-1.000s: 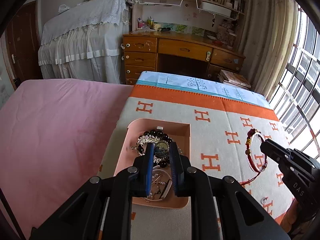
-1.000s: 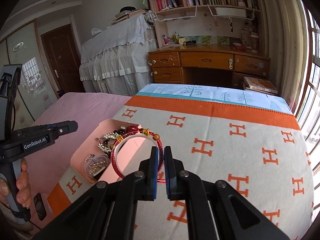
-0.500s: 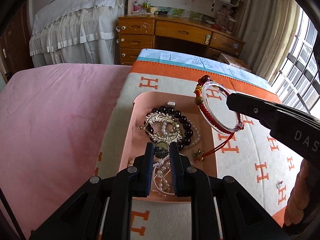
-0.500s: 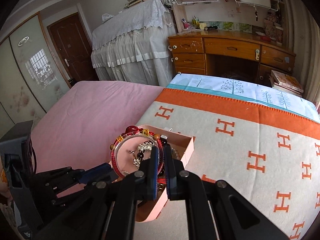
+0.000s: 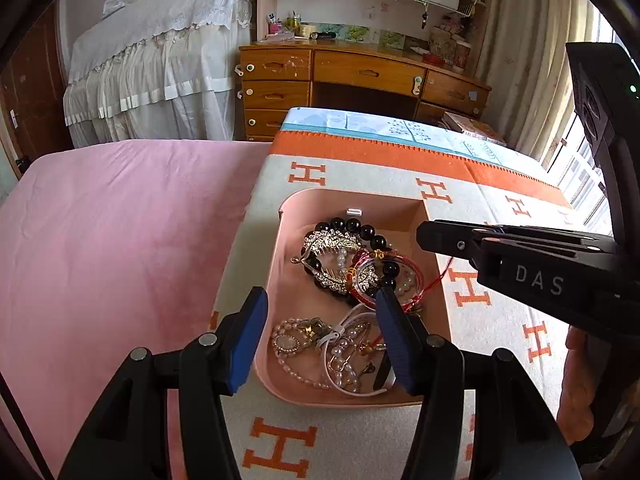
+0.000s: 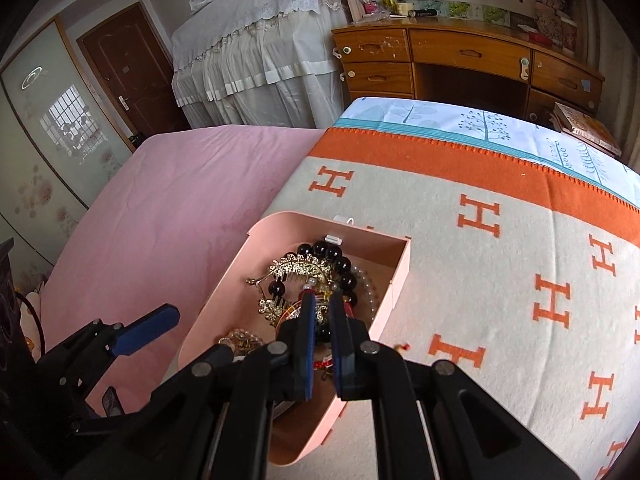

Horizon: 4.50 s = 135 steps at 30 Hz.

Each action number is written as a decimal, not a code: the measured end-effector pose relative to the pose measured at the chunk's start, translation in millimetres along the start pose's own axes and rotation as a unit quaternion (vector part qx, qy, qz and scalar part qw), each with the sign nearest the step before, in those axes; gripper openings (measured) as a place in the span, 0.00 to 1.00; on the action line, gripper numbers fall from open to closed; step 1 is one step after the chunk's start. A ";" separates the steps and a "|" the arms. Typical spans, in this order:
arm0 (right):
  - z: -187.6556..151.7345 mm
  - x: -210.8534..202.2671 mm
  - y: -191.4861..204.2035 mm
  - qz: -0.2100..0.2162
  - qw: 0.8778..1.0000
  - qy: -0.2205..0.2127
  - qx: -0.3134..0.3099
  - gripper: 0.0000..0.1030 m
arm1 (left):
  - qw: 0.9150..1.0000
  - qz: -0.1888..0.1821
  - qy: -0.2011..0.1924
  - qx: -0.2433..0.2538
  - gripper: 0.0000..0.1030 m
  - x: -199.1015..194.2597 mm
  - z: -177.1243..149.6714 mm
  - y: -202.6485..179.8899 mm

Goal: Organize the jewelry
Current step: 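Lower the red bracelet into the box and open the right tool, then move the right tool to the small pink-stone ring and grasp it, then carry the ring into the pink box and open the right tool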

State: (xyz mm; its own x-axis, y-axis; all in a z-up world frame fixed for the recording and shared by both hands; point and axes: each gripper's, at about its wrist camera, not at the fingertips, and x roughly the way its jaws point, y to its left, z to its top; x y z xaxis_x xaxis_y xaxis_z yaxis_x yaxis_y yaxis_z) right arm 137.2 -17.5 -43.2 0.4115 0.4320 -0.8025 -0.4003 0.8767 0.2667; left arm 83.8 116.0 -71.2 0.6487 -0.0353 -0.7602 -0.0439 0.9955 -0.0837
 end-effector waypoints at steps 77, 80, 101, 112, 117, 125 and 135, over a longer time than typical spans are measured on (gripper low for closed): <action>-173.2 -91.4 -133.9 -0.185 0.969 0.004 0.165 0.33 | 0.979 -0.174 0.064 0.087 0.97 5.7 -16.6 -146.3; -174.2 -85.8 -122.0 -0.222 0.968 0.004 0.114 0.33 | 0.979 -0.175 0.066 0.081 0.97 7.4 -16.7 -143.9; -175.8 -92.2 -116.7 -0.236 0.968 -0.035 0.074 0.07 | 0.979 -0.174 0.057 0.086 0.97 -2.2 -19.9 -141.6; -129.7 -126.1 -75.0 -0.177 0.980 -0.088 0.030 0.07 | 0.990 -0.129 0.001 0.063 0.97 -45.7 5.3 -94.1; -85.9 -143.0 -42.8 -0.116 0.987 -0.112 0.000 0.07 | 0.995 -0.087 -0.027 0.050 0.97 -69.5 30.9 -58.9; -11.3 -140.1 -1.0 0.035 0.994 -0.106 0.004 0.08 | 0.997 -0.037 -0.071 0.006 0.99 -103.1 67.7 -10.8; 12.6 -60.4 15.7 0.116 0.992 -0.002 0.042 0.08 | 0.998 -0.034 -0.021 -0.043 0.99 -73.8 64.5 21.2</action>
State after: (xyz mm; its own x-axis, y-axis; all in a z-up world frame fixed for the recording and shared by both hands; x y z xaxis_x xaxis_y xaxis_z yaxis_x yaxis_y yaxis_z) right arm 116.5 -27.2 16.1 0.3206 0.6246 -0.7121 -0.4146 0.7685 0.4874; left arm 84.0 145.4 24.7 0.6834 -0.0966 -0.7236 -0.0622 0.9799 -0.1895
